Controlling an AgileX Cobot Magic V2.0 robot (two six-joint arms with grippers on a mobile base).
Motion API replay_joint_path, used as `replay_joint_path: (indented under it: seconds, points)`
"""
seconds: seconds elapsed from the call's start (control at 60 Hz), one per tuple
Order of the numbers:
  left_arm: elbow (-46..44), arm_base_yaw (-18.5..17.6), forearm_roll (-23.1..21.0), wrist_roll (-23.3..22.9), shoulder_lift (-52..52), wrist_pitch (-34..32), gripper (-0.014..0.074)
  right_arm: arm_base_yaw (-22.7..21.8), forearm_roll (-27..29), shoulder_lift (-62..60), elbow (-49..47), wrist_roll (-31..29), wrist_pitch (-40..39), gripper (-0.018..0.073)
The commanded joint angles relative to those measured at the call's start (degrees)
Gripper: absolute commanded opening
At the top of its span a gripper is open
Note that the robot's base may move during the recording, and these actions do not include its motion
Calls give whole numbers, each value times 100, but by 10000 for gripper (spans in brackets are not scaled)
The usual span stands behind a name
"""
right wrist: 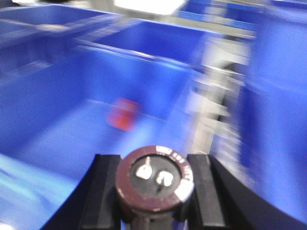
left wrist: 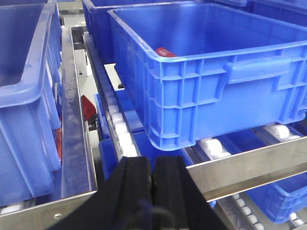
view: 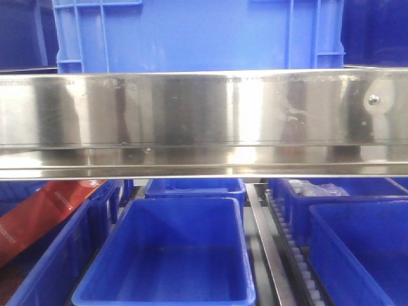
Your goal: Place cylindrical capacitor in blue bin on shelf
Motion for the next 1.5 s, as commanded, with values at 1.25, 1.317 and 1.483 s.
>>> replay_joint_path:
  seconds: [1.25,1.317,1.483]
  points:
    - [13,23,-317,-56,-28,-125,-60,749,20,3709,-2740,-57,922,344]
    - [13,23,-317,-56,-28,-125,-60,713,20,3501,-2740,-57,979,226]
    - [13,23,-317,-56,-28,-125,-60,564,20,2935,-2717,-47,1226,-49]
